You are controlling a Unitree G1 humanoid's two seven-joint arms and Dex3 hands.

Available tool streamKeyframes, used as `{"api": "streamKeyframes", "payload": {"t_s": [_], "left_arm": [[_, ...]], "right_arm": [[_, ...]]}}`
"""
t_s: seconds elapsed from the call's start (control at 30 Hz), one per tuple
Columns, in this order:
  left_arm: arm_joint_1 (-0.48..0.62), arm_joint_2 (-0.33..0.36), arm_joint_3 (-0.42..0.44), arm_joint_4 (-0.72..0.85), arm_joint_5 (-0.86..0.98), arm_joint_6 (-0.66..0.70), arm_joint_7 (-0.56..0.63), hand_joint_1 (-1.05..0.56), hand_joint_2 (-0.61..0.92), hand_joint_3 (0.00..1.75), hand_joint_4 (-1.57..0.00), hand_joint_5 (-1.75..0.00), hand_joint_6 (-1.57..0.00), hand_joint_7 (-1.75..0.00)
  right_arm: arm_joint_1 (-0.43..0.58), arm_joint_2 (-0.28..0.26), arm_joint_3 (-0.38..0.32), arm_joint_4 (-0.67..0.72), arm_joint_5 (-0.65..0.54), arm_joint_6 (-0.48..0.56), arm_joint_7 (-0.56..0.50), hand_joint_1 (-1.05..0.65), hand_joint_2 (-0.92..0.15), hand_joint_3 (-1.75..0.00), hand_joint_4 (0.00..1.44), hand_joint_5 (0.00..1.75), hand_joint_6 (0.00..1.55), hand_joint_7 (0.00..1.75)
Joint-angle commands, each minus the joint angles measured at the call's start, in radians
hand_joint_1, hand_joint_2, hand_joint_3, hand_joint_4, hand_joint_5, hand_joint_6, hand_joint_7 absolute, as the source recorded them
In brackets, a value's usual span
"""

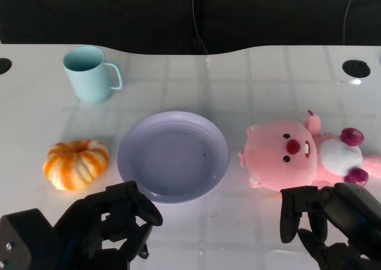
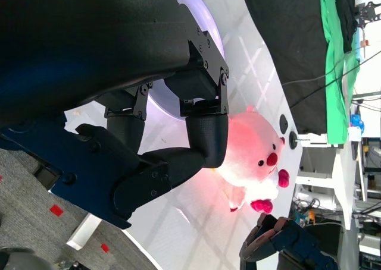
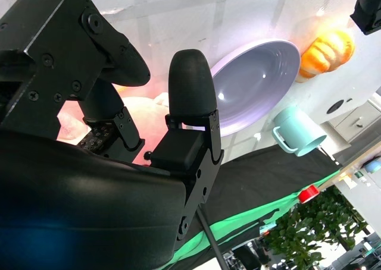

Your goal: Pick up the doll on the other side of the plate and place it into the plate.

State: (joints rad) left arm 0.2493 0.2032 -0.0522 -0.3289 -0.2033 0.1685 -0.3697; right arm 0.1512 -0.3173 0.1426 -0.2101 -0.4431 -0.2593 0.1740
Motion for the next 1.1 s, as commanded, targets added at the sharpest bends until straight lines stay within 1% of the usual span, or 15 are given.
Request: {"api": "streamKeyframes", "payload": {"t_s": [0.03, 0.77, 0.93, 1.0, 1.03, 1.1], "left_arm": [[-0.002, 0.011, 0.007, 0.003, -0.003, -0.008, -0.007, -0.33, 0.61, 1.02, -0.61, -1.75, -0.70, -1.36], [-0.002, 0.018, 0.004, -0.004, 0.011, -0.005, -0.004, -0.34, 0.61, 1.03, -0.62, -1.75, -0.70, -1.36], [-0.002, 0.015, 0.007, -0.002, 0.001, -0.005, -0.008, -0.34, 0.61, 1.02, -0.61, -1.75, -0.69, -1.37], [-0.004, 0.013, 0.007, 0.000, -0.001, -0.004, -0.007, -0.34, 0.62, 1.02, -0.61, -1.75, -0.70, -1.37], [-0.004, 0.013, 0.007, 0.001, 0.000, -0.006, -0.007, -0.33, 0.61, 1.02, -0.62, -1.75, -0.70, -1.37], [-0.004, 0.014, 0.007, 0.001, 0.004, -0.007, -0.005, -0.33, 0.61, 1.03, -0.62, -1.75, -0.70, -1.37]], "right_arm": [[-0.008, -0.015, 0.001, -0.004, 0.001, -0.004, -0.001, 0.05, -0.20, -1.50, 0.94, 1.75, 0.87, 1.40], [-0.008, -0.013, 0.001, -0.004, 0.000, -0.004, -0.002, 0.05, -0.20, -1.51, 0.94, 1.75, 0.87, 1.40], [-0.005, -0.010, 0.000, -0.016, -0.002, 0.010, -0.001, 0.06, -0.19, -1.50, 0.93, 1.75, 0.87, 1.40], [-0.004, -0.001, -0.005, -0.017, 0.002, 0.015, -0.011, 0.06, -0.20, -1.48, 0.92, 1.73, 0.87, 1.32], [-0.003, 0.004, -0.009, -0.014, 0.005, 0.013, -0.020, 0.05, -0.24, -1.41, 0.92, 1.62, 0.88, 1.19], [-0.004, 0.019, -0.018, -0.008, 0.009, 0.013, -0.041, 0.05, -0.30, -1.31, 0.92, 1.51, 0.90, 1.04]]}}
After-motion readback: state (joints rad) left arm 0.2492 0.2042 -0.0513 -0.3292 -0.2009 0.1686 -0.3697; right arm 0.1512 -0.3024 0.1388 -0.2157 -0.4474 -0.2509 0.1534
